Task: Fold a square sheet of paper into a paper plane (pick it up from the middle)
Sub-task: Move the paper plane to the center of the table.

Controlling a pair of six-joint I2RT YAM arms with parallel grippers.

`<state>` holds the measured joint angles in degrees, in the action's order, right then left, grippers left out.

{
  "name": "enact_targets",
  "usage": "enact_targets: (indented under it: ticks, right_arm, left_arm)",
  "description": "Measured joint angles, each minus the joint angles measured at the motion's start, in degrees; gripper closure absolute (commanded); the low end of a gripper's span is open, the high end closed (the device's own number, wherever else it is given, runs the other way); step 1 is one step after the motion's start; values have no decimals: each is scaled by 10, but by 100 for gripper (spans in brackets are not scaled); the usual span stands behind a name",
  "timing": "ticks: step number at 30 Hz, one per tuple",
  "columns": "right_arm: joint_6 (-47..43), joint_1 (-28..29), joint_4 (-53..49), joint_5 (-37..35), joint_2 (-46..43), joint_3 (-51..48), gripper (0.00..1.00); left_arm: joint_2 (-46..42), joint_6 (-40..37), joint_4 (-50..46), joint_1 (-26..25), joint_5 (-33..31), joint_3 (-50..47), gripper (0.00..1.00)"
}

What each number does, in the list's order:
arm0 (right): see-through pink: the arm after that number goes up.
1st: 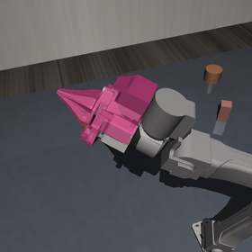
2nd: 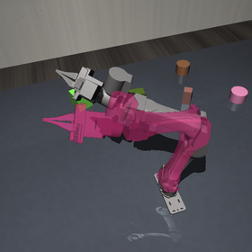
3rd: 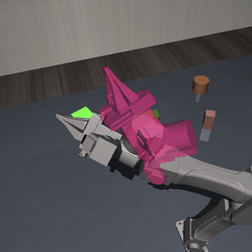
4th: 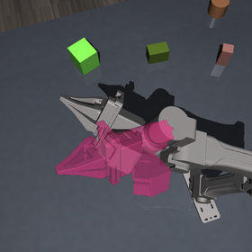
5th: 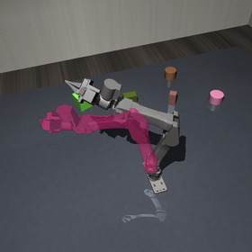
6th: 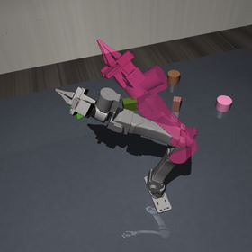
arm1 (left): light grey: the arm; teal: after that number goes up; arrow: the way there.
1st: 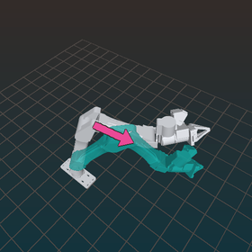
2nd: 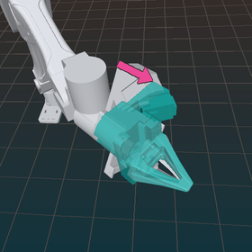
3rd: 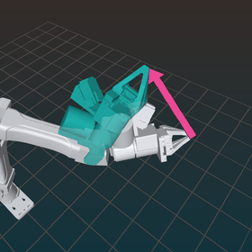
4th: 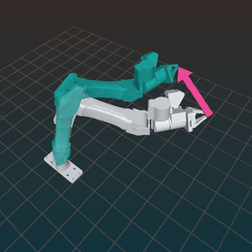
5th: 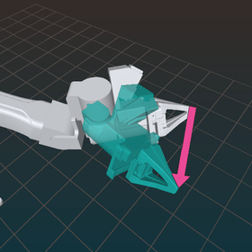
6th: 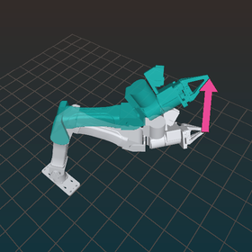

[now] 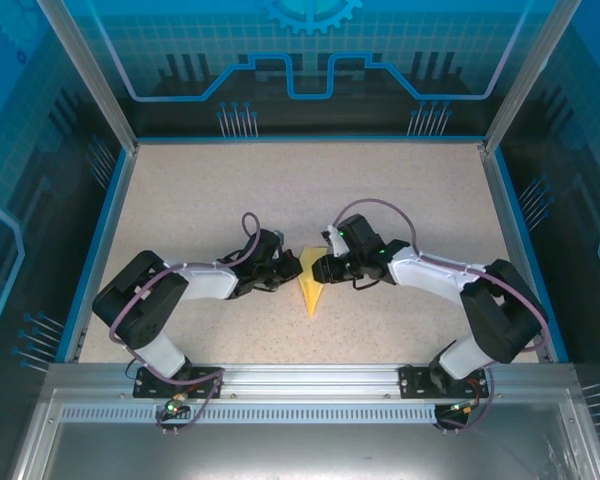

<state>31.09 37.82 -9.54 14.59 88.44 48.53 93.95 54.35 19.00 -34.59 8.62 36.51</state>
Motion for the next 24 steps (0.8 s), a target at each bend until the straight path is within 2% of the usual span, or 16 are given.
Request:
enact_targets:
  ticks: [10,17,24]
  right_arm:
    - [2,17,-25,-7,32,24,60]
    - [0,30,-41,-9,55,42,60]
    - [0,33,-56,-23,82,52,54]
  left_arm:
    - [-6,19,24,0,-19,-29,100]
    - [-6,26,28,0,-24,-29,100]
    - [-6,27,30,0,-24,-29,100]
